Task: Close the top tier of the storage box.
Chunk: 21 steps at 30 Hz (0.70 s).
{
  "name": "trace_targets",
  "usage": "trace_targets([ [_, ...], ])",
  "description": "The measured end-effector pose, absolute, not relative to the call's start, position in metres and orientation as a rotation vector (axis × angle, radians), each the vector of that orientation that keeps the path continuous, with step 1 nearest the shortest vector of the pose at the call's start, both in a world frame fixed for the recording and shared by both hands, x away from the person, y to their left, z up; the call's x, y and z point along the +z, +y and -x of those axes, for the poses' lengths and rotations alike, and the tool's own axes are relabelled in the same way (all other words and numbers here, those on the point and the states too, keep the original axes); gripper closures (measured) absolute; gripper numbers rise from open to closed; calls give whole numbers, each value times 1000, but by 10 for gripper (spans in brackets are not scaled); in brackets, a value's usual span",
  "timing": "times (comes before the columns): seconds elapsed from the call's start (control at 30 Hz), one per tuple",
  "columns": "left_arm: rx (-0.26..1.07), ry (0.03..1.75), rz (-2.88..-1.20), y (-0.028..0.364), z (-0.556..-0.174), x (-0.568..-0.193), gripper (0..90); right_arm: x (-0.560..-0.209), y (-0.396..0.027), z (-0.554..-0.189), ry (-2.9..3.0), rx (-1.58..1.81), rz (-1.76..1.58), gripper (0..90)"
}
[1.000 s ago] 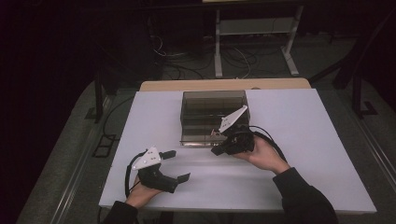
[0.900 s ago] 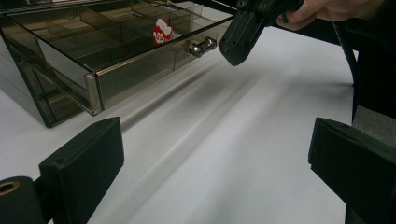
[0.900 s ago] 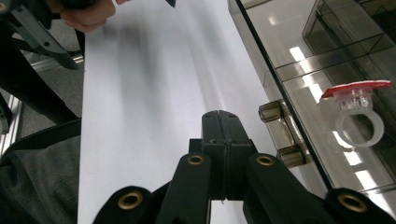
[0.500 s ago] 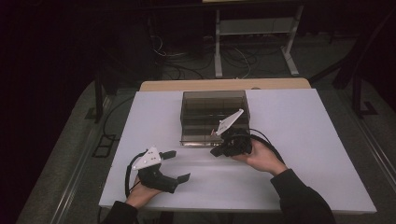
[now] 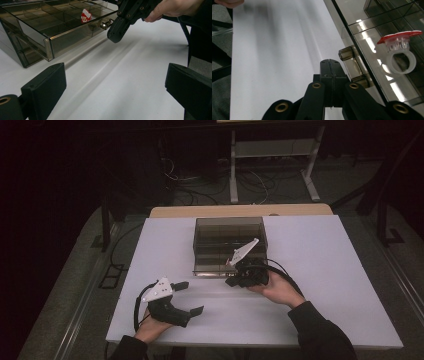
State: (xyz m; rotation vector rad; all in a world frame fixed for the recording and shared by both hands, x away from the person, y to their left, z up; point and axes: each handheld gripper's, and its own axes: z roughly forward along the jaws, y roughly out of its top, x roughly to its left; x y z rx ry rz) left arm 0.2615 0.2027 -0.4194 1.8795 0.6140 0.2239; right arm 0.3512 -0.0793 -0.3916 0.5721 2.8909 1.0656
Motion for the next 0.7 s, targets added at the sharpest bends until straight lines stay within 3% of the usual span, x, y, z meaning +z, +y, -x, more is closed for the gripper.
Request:
trace_targets([
  [0.7,224,613,-1880,202,-261,-419,28,-391,-78,-352,2889,1047,-560,891],
])
